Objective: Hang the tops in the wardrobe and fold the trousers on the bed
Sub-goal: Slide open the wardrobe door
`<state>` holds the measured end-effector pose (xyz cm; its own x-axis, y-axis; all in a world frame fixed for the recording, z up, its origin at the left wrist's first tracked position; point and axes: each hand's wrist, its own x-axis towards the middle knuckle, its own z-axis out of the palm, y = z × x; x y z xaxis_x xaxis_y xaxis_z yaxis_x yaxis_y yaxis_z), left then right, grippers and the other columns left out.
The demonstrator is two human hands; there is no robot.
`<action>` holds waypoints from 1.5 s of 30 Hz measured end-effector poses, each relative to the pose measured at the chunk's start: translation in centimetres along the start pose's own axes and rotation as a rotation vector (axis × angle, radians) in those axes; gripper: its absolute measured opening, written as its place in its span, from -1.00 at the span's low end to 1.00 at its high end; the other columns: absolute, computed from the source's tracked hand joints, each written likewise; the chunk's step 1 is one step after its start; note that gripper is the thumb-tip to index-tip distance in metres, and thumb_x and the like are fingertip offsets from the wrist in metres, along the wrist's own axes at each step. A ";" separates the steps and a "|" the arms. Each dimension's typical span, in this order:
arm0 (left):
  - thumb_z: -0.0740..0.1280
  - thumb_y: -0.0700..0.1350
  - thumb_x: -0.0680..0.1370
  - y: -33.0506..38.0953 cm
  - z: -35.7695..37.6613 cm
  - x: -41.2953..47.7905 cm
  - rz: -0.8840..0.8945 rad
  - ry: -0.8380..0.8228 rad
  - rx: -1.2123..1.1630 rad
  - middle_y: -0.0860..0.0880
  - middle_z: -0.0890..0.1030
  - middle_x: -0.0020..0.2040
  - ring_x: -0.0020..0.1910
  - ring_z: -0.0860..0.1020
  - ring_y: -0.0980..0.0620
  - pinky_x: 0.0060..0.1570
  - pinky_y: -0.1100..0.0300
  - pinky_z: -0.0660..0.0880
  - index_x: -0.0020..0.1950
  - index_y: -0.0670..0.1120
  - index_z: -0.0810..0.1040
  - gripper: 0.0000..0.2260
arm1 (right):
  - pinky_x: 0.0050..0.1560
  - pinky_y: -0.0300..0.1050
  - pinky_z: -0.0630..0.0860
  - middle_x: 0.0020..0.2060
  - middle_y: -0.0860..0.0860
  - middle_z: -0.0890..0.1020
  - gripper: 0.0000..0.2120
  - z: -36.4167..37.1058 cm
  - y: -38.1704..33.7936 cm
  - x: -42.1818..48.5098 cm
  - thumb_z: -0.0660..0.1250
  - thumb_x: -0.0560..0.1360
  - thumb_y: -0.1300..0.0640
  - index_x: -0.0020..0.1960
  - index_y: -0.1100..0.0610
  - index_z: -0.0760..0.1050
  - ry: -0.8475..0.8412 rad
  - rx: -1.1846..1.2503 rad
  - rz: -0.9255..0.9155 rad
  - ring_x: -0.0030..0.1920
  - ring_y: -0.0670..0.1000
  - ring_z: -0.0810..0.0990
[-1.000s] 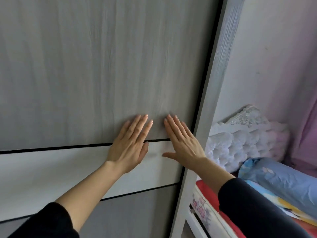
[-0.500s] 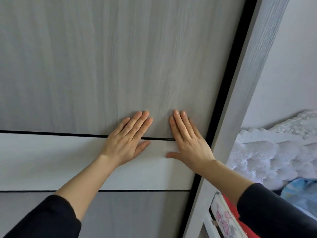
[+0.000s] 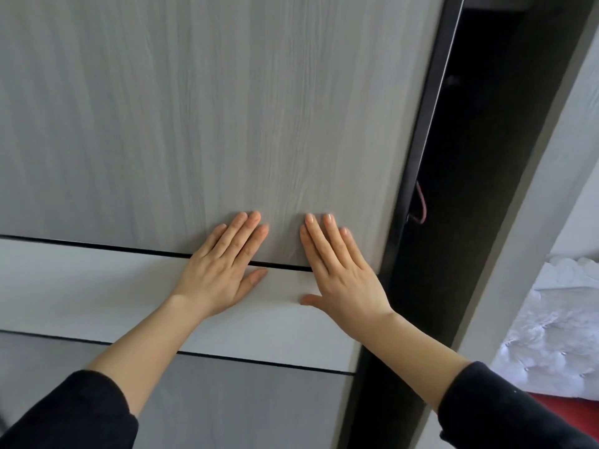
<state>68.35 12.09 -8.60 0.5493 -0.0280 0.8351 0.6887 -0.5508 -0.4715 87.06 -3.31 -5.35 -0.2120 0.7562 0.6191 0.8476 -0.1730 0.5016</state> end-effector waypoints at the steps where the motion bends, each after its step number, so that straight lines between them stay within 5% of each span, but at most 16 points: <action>1: -0.02 0.16 0.64 -0.9 -0.1 -0.6 -0.005 -0.013 0.000 -0.07 -0.11 0.58 0.56 -0.06 -0.02 0.51 0.08 -0.05 0.57 -0.13 -0.07 -0.39 | 0.51 0.10 -0.18 0.55 0.13 -0.02 0.14 0.0 -0.9 0.6 0.48 0.28 -0.28 0.56 0.27 -0.02 0.009 0.002 -0.014 0.55 0.21 -0.09; 13: -0.05 0.14 0.64 -13.8 -1.2 -8.1 -0.032 -0.105 0.001 -0.09 -0.11 0.58 0.56 -0.06 -0.05 0.51 0.04 -0.02 0.57 -0.15 -0.11 -0.40 | 0.50 0.12 -0.17 0.55 0.12 0.04 0.06 -1.1 -13.2 9.4 0.50 0.29 -0.23 0.55 0.26 0.09 0.060 0.028 -0.057 0.54 0.22 -0.05; 23: -0.02 0.10 0.63 -25.2 -1.9 -14.8 -0.119 -0.206 -0.136 -0.13 -0.11 0.58 0.56 -0.05 -0.09 0.51 -0.02 -0.03 0.56 -0.17 -0.11 -0.40 | 0.49 0.14 0.02 0.52 0.12 0.21 -0.26 -5.0 -20.0 17.8 0.41 0.42 -0.05 0.51 0.15 0.25 0.162 0.032 -0.035 0.51 0.17 0.10; 31: 0.19 0.23 0.39 -28.4 -4.3 -18.1 -0.524 -0.465 -0.330 -0.26 -0.20 0.54 0.53 -0.20 -0.22 0.49 -0.10 -0.05 0.53 -0.28 -0.17 -0.05 | 0.53 0.08 -0.03 0.54 0.12 0.16 -0.30 -5.5 -25.3 24.4 0.27 0.48 -0.09 0.54 0.11 0.17 0.171 -0.024 -0.163 0.53 0.16 0.10; 35: 0.35 0.30 0.31 -28.9 -5.4 -17.7 -0.718 -0.550 -0.546 -0.16 -0.58 0.40 0.40 -0.54 -0.14 0.41 -0.01 -0.35 0.47 0.04 -0.47 0.12 | 0.52 0.09 -0.11 0.55 0.16 0.10 -0.24 -5.8 -28.5 27.0 0.31 0.43 -0.06 0.55 0.14 0.16 0.184 0.021 -0.235 0.54 0.19 0.03; 39: 0.45 0.37 0.24 -31.1 -5.3 -18.5 -0.791 -0.600 -0.513 -0.17 -0.69 0.28 0.30 -0.66 -0.13 0.29 -0.01 -0.44 0.38 0.10 -0.58 0.26 | 0.52 0.14 -0.12 0.55 0.19 0.04 -0.17 -6.4 -30.7 29.4 0.34 0.37 -0.01 0.55 0.17 0.12 0.142 -0.001 -0.366 0.55 0.24 -0.06; 45: 0.51 0.34 0.18 -35.5 -4.9 -21.0 -0.822 -0.612 -0.430 -0.21 -0.62 0.32 0.34 -0.61 -0.18 0.38 -0.08 -0.38 0.39 0.06 -0.58 0.34 | 0.51 0.13 -0.17 0.54 0.22 0.03 -0.17 -6.9 -34.5 32.6 0.31 0.34 0.06 0.55 0.22 0.12 0.101 -0.001 -0.450 0.55 0.23 -0.07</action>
<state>30.06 28.20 -8.01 0.2235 0.8295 0.5118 0.7943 -0.4594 0.3977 47.53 22.95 1.69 -0.6053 0.6911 0.3950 0.6599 0.1582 0.7345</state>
